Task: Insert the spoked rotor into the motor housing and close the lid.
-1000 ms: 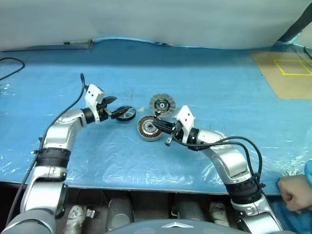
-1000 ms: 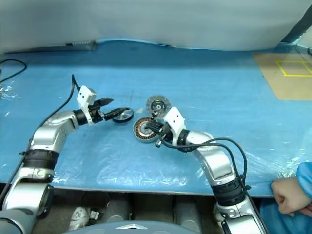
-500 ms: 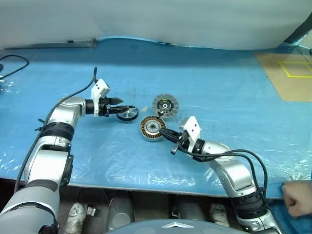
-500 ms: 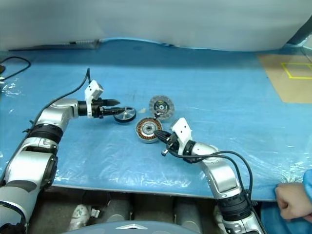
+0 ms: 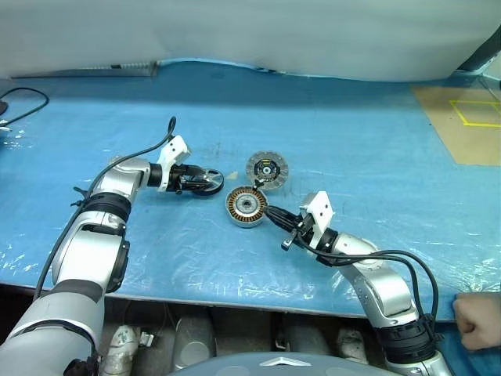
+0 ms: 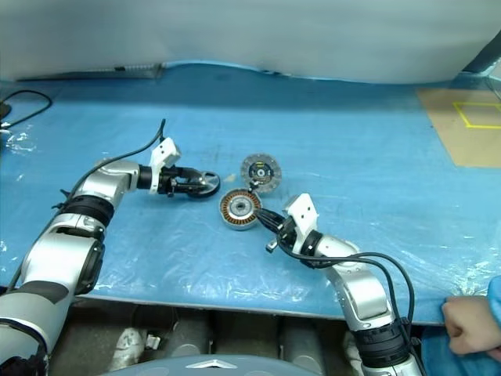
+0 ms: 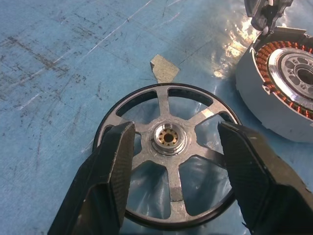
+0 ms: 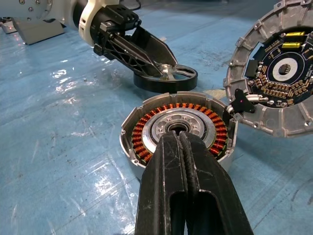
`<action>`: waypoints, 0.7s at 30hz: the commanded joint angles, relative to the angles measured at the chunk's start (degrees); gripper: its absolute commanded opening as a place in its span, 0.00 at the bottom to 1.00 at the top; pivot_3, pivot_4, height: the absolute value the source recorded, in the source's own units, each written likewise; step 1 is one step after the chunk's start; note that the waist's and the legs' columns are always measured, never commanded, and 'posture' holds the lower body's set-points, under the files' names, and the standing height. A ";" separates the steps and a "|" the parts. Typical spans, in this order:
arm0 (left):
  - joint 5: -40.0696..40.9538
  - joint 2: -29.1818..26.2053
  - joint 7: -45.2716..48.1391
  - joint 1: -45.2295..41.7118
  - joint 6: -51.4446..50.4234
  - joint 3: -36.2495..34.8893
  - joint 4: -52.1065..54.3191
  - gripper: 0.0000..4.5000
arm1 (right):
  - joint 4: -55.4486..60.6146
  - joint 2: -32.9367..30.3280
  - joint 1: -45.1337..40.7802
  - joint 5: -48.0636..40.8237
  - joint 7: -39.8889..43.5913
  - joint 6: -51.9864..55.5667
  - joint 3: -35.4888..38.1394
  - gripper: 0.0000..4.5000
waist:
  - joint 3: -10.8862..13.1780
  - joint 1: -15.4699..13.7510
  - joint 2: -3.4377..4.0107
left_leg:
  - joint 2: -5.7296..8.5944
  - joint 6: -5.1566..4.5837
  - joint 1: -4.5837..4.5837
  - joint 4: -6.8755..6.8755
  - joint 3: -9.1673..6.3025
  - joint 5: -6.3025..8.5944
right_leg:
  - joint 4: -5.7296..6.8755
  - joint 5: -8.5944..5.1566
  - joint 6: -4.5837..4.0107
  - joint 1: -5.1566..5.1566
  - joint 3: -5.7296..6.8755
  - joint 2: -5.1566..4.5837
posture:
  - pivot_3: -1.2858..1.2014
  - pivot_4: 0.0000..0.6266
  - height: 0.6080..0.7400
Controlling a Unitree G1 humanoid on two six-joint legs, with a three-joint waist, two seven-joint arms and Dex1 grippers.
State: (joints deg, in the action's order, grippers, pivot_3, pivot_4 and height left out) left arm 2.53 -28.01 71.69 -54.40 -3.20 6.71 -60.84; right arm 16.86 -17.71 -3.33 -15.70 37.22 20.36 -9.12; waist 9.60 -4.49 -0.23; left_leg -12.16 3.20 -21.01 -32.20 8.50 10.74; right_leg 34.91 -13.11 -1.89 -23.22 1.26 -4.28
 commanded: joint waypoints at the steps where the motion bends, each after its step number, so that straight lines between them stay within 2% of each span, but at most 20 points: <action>1: -3.34 -0.89 0.42 0.04 0.67 2.13 -1.25 0.63 | 0.63 -0.11 0.23 -0.61 -0.37 -1.44 1.09 0.00 | 0.00 -0.01 0.00 | 0.00 0.00 0.01 0.00 0.00 0.00 | 0.00 0.00 0.00 0.01 0.00 -0.01 | 0.52 0.24 1.00; 9: -6.26 -2.63 2.97 1.01 1.13 4.27 -0.23 0.63 | -0.52 -0.25 -0.56 -0.13 -0.84 -1.93 0.66 0.00 | -0.01 0.04 0.00 | 0.00 0.00 0.06 0.02 0.00 0.00 | -0.03 0.00 0.00 0.04 -0.01 -0.01 | 0.52 0.24 1.00; 12: -6.79 -2.75 2.79 1.26 1.23 4.59 0.12 0.49 | -1.05 -0.17 -0.85 0.05 -0.92 -2.21 0.38 0.00 | -0.01 0.07 0.00 | -0.01 0.00 0.07 0.05 0.00 0.00 | -0.04 0.00 0.00 0.04 -0.01 0.00 | 0.52 0.24 1.00; 15: -6.83 -2.71 2.65 1.35 1.36 4.40 0.45 0.31 | -1.33 -0.13 -0.99 0.12 -1.01 -2.32 0.26 0.00 | -0.11 -0.06 0.17 | 0.01 0.00 0.12 0.06 0.01 0.00 | -0.05 0.00 0.00 0.09 -0.01 -0.02 | 0.52 0.24 1.00; 21: -6.41 -2.95 3.68 1.15 1.45 3.96 2.05 0.30 | -1.29 -0.07 -0.84 0.20 -1.17 -2.47 0.22 0.00 | -0.11 -0.13 0.18 | 0.04 -0.01 0.25 0.08 0.01 0.00 | -0.05 0.00 0.01 0.21 -0.03 -0.06 | 0.52 0.24 1.00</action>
State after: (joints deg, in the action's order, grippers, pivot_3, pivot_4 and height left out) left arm -2.45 -30.73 74.83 -54.46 -1.17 9.41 -58.33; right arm 14.50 -17.89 -3.79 -15.22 36.08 19.21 -9.24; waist 9.49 -4.61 -0.05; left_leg -12.12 3.20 -20.77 -32.11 8.51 10.74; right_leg 34.85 -13.12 -1.89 -23.02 1.23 -4.34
